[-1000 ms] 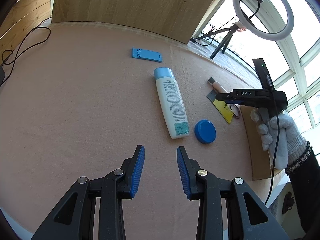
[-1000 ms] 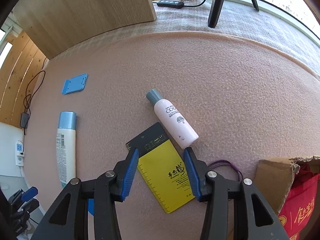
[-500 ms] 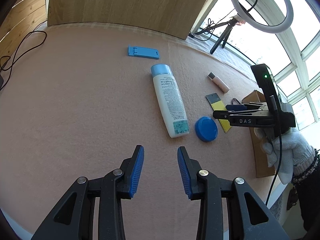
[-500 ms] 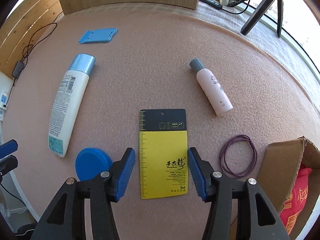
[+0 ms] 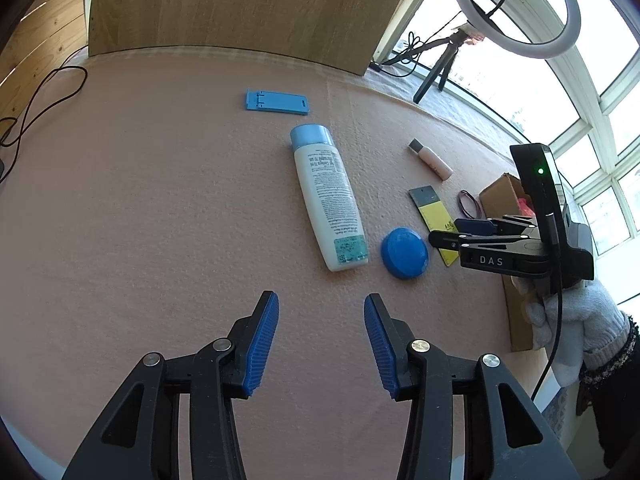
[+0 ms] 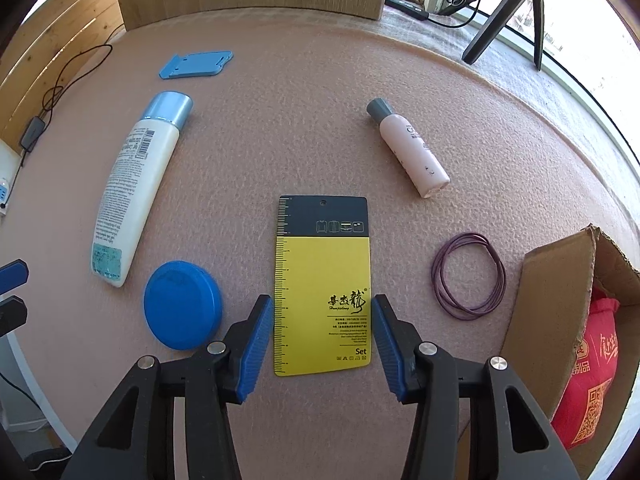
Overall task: Organize objects
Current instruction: 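Carry the yellow card into the box and open the right gripper, then withdraw the right gripper from the box toward the lotion bottle, then close the right gripper on the white-and-blue lotion bottle, then carry the lotion bottle into the box and open the right gripper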
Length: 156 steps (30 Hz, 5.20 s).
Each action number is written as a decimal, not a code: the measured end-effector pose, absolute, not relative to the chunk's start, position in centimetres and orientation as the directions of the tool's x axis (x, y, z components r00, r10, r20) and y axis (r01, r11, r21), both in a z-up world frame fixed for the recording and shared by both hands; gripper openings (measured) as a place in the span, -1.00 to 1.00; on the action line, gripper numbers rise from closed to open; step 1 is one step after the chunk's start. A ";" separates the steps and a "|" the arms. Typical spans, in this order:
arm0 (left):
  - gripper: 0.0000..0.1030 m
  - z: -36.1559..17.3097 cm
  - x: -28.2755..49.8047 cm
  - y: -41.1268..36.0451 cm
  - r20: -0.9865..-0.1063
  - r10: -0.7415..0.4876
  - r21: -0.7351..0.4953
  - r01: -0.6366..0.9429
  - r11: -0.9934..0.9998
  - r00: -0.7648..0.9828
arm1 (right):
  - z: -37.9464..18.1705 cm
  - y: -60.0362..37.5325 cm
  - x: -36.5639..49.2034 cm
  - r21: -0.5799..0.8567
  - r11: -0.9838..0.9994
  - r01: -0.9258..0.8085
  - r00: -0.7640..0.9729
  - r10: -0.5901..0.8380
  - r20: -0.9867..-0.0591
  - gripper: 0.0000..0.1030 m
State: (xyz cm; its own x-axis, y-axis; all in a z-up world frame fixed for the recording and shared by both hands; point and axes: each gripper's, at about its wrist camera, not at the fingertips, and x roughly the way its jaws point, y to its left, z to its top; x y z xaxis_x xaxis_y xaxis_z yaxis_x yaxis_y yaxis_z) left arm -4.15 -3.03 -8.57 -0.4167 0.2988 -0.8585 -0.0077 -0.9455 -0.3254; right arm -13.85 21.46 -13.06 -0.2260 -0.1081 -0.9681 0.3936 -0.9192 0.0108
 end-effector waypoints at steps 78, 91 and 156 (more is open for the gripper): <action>-0.06 -7.9 -6.8 -1.3 -0.863 0.232 -0.224 -0.072 -0.972 -0.448 | -4.6 26.9 -8.0 0.196 -0.967 0.165 -0.452 -0.251 -0.856 0.00; 0.13 -7.6 -8.5 -2.5 -0.858 0.184 -0.174 -0.067 -0.982 -0.480 | -5.9 20.3 -12.4 0.253 -0.934 0.250 -0.379 -0.335 -0.862 0.07; -0.11 -8.9 -10.3 4.3 -0.790 0.439 -0.412 -0.159 -0.897 -0.428 | -8.3 19.0 -14.0 0.528 -0.821 0.216 -0.215 -0.568 -0.794 -0.26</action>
State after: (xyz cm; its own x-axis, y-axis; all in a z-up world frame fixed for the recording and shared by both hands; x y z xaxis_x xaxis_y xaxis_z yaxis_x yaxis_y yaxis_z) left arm -10.30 4.25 -8.93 -0.4282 0.4391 -0.7898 -0.1594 -0.8970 -0.4123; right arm -14.03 19.00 -8.32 -0.2148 -0.5680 -0.7945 0.2165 -0.8209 0.5284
